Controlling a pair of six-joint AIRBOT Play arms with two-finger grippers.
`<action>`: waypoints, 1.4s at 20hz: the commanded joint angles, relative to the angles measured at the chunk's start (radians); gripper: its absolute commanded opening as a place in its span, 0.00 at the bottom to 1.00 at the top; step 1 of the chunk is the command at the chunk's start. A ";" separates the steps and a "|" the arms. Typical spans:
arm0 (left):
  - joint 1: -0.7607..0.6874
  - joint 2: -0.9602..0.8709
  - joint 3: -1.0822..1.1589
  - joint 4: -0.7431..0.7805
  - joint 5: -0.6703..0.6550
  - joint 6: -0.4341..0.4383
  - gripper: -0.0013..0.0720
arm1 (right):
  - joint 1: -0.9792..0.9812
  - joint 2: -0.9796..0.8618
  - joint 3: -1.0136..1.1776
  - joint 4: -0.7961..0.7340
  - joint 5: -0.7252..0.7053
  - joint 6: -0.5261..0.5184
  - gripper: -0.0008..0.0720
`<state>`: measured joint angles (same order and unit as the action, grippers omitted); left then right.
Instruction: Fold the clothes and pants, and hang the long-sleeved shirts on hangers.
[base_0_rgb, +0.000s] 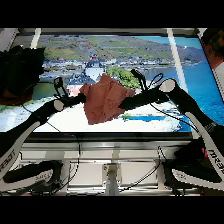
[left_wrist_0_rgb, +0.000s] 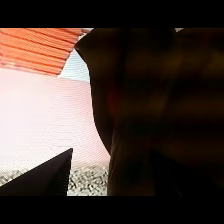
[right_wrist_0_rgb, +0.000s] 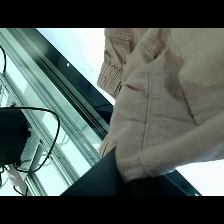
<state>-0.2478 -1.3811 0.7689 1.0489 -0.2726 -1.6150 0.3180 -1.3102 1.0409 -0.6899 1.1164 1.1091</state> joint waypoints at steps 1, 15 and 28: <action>-0.001 -0.145 0.161 -0.003 -0.096 0.008 0.73 | 0.001 0.000 0.001 -0.013 0.001 0.000 0.03; 0.097 0.070 0.428 -0.002 -0.259 0.169 0.04 | 0.001 0.085 0.004 -0.020 0.069 -0.003 0.03; 0.170 0.684 0.433 0.275 -0.418 0.069 0.03 | 0.290 0.285 -0.012 0.321 -0.105 0.007 0.03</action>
<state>-0.0803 -0.7723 1.2011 1.1702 -0.5865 -1.4647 0.4850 -1.0386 1.0401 -0.4126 1.1233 1.1072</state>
